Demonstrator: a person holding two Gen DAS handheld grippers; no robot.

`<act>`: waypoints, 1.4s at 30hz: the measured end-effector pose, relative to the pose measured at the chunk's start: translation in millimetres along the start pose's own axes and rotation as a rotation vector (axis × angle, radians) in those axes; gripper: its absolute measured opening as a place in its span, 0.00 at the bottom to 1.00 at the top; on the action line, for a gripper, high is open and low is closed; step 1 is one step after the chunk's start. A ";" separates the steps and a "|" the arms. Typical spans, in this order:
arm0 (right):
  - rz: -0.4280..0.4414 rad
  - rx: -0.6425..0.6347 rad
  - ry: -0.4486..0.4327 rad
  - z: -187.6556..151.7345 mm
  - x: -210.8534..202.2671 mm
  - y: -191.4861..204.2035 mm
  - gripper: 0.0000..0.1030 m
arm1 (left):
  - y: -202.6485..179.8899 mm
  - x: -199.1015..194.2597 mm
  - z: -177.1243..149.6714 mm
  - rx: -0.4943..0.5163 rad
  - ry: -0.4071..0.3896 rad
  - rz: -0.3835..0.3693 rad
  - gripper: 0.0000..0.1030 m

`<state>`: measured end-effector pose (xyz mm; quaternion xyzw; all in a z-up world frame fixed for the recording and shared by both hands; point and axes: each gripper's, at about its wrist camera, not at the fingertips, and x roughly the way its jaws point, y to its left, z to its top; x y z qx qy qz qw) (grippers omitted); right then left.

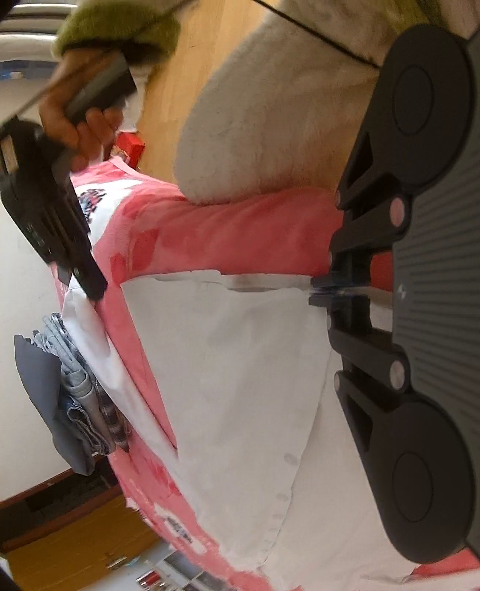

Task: Fold clothes

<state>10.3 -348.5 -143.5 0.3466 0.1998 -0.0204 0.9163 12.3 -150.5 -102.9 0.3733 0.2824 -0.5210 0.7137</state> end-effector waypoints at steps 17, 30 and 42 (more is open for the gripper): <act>-0.094 -0.291 0.263 -1.3 55.9 27.6 0.02 | 16.8 9.9 -2.1 -0.288 -0.130 0.003 0.24; -0.185 -0.232 0.235 1.4 36.2 22.9 0.04 | 21.4 9.9 -11.0 -0.290 -0.141 -0.055 0.25; -0.396 -0.078 -0.129 52.2 -29.7 -17.9 0.49 | 36.1 -30.0 -20.8 -0.365 -0.260 -0.080 0.37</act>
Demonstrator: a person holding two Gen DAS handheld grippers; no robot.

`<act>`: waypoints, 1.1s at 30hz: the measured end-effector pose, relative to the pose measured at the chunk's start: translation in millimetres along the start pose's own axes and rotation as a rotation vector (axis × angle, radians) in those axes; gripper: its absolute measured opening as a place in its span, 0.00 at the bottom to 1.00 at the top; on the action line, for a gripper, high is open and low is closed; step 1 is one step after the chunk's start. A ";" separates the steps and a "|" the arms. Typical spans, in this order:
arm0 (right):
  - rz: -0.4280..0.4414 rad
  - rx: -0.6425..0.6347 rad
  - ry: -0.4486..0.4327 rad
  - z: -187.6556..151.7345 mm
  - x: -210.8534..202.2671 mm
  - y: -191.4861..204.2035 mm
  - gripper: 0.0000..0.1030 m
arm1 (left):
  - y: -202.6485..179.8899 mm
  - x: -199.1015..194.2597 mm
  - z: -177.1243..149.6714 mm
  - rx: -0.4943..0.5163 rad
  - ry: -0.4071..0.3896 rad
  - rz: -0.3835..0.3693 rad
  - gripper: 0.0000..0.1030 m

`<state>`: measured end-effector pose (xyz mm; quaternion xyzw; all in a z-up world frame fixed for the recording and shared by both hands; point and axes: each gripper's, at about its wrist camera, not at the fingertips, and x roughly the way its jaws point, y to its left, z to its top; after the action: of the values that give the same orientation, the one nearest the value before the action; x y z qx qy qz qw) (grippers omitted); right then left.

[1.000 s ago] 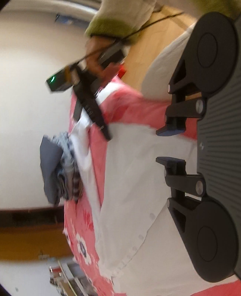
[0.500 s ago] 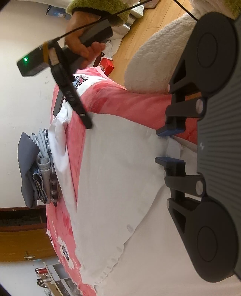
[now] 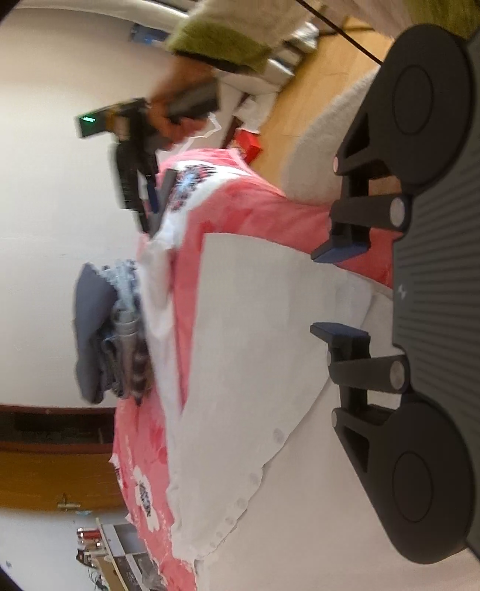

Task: Fold clothes

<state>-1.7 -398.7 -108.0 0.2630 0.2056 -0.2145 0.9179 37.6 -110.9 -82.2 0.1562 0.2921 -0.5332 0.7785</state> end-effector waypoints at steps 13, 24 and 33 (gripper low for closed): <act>-0.206 -0.568 0.062 -15.0 81.5 32.9 0.57 | 1.9 15.4 11.8 -0.087 -0.069 0.019 0.47; -0.214 -0.636 -0.189 73.6 55.5 75.3 0.04 | 5.9 48.4 1.2 -0.170 0.036 0.047 0.44; -0.077 -0.763 -0.360 159.7 37.4 162.8 0.04 | 10.3 48.8 -2.2 -0.195 0.032 0.036 0.43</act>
<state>153.0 -375.2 62.0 -0.1452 0.1165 -0.1998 0.9620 59.2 -141.8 -114.9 0.0933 0.3521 -0.4856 0.7947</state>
